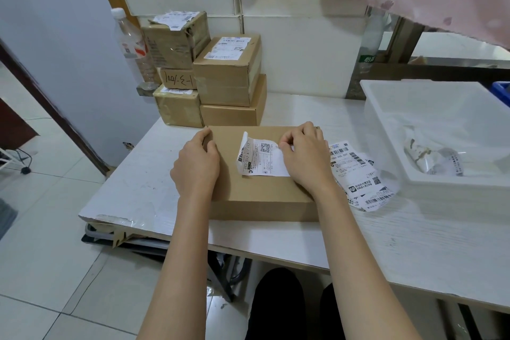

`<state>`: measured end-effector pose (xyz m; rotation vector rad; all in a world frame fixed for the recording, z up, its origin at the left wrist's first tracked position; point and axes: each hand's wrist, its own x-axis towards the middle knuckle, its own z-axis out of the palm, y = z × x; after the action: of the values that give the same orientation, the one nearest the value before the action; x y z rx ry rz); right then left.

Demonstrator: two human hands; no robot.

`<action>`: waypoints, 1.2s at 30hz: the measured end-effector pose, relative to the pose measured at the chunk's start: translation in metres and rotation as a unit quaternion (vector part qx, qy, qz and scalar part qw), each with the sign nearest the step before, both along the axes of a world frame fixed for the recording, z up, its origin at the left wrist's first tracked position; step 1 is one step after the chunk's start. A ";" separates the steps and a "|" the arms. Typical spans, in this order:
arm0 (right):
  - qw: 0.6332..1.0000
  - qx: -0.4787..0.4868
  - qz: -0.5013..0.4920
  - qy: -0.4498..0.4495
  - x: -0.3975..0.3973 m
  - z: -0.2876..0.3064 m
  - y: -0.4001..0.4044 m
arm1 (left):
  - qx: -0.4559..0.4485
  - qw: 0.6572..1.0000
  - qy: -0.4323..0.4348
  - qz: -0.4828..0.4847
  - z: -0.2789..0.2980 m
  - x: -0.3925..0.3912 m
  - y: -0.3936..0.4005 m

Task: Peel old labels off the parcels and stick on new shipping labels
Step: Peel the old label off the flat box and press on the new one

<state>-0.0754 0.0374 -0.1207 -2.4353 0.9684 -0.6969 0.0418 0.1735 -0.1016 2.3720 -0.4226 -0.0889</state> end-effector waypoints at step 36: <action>0.984 -0.002 -0.165 -0.060 -0.012 0.003 0.008 | 0.000 1.000 -0.003 0.003 -0.001 0.000 -0.001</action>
<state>-0.0875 0.0454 -0.1178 -2.2272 1.3353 -0.9453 0.0422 0.1729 -0.1028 2.3732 -0.4192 -0.0783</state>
